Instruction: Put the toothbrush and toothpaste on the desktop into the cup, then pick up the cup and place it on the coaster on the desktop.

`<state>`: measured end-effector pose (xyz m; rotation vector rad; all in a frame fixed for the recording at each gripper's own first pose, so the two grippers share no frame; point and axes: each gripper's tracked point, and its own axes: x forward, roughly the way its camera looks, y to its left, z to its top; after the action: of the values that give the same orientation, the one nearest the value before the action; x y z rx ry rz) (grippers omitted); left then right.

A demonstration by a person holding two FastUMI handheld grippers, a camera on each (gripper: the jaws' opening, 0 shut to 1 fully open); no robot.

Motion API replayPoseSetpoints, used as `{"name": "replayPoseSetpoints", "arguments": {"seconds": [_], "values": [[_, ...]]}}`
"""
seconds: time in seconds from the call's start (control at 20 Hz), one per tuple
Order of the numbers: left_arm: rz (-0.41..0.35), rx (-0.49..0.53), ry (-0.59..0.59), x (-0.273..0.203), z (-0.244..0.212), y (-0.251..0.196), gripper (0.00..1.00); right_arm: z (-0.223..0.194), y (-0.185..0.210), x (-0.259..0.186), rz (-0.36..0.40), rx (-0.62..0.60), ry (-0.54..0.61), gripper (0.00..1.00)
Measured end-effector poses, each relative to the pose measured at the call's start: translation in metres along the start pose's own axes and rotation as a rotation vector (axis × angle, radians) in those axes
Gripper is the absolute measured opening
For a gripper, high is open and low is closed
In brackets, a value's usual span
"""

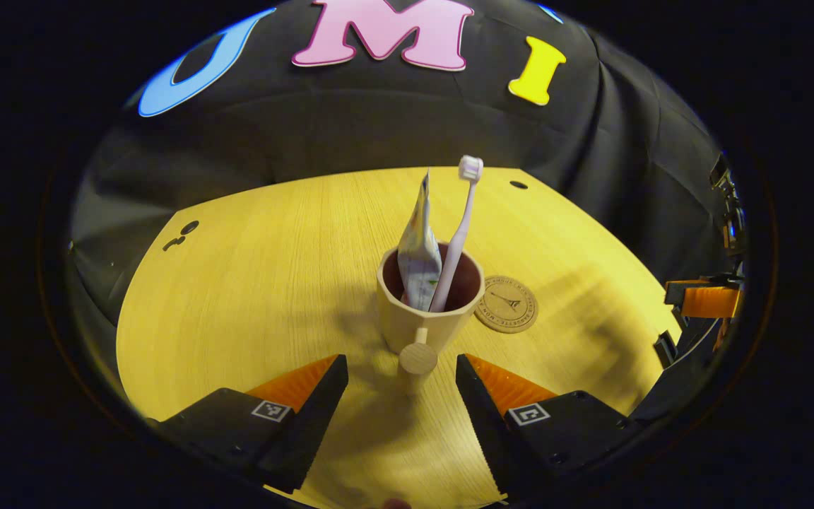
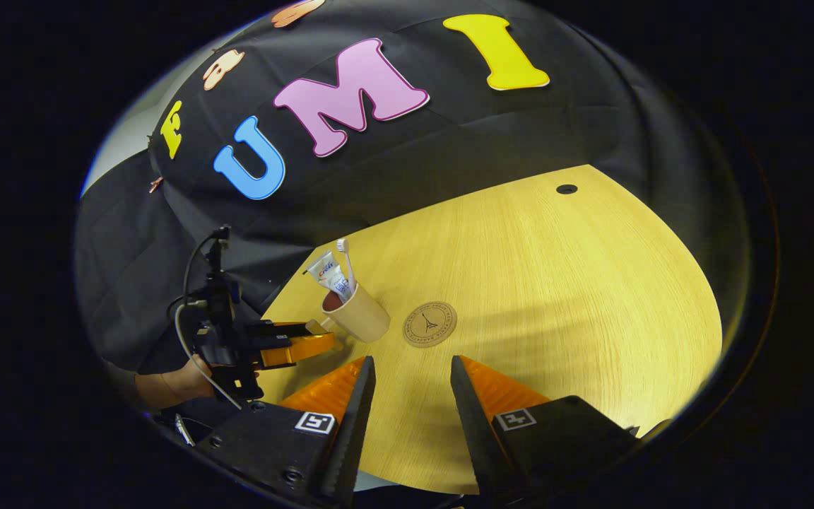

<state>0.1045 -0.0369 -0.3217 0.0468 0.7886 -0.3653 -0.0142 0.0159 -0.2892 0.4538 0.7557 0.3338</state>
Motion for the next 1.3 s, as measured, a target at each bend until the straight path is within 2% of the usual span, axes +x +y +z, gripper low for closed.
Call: {"name": "replayPoseSetpoints", "arguments": {"seconds": [0.35, 0.4, 0.5, 0.55, 0.75, 0.8, 0.9, 0.95, 1.0, 1.15, 1.3], "values": [[0.007, 0.026, 0.11, 0.037, -0.02, -0.001, 0.93, -0.007, -0.024, -0.014, -0.023, 0.033, 0.009, 0.67], [0.032, 0.029, 0.114, 0.039, -0.02, 0.004, 0.88, -0.009, -0.027, -0.014, -0.027, 0.04, 0.012, 0.67], [0.045, 0.036, 0.129, 0.042, -0.022, 0.007, 0.63, -0.011, -0.031, -0.017, -0.03, 0.054, 0.016, 0.67], [0.048, 0.04, 0.133, 0.043, -0.022, 0.007, 0.59, -0.014, -0.033, -0.017, -0.031, 0.058, 0.021, 0.67], [0.017, 0.068, 0.137, 0.048, -0.024, 0.001, 0.53, -0.019, -0.038, -0.019, -0.033, 0.072, 0.03, 0.67], [0.019, 0.075, 0.14, 0.05, -0.027, 0.002, 0.29, -0.02, -0.038, -0.019, -0.032, 0.075, 0.033, 0.67], [0.017, 0.077, 0.139, 0.047, -0.024, 0.001, 0.29, -0.022, -0.038, -0.018, -0.031, 0.075, 0.039, 0.67], [0.016, 0.069, 0.133, 0.048, -0.023, 0.002, 0.33, -0.022, -0.038, -0.017, -0.028, 0.075, 0.041, 0.67], [0.018, 0.06, 0.123, 0.048, -0.022, 0.001, 0.26, -0.022, -0.037, -0.017, -0.028, 0.075, 0.041, 0.67], [0.047, 0.08, 0.089, 0.046, -0.02, 0.0, 0.24, -0.022, -0.038, -0.017, -0.027, 0.073, 0.039, 0.67], [0.033, 0.096, 0.052, 0.041, -0.016, -0.007, 0.22, -0.022, -0.041, -0.016, -0.029, 0.079, 0.042, 0.67]]}}
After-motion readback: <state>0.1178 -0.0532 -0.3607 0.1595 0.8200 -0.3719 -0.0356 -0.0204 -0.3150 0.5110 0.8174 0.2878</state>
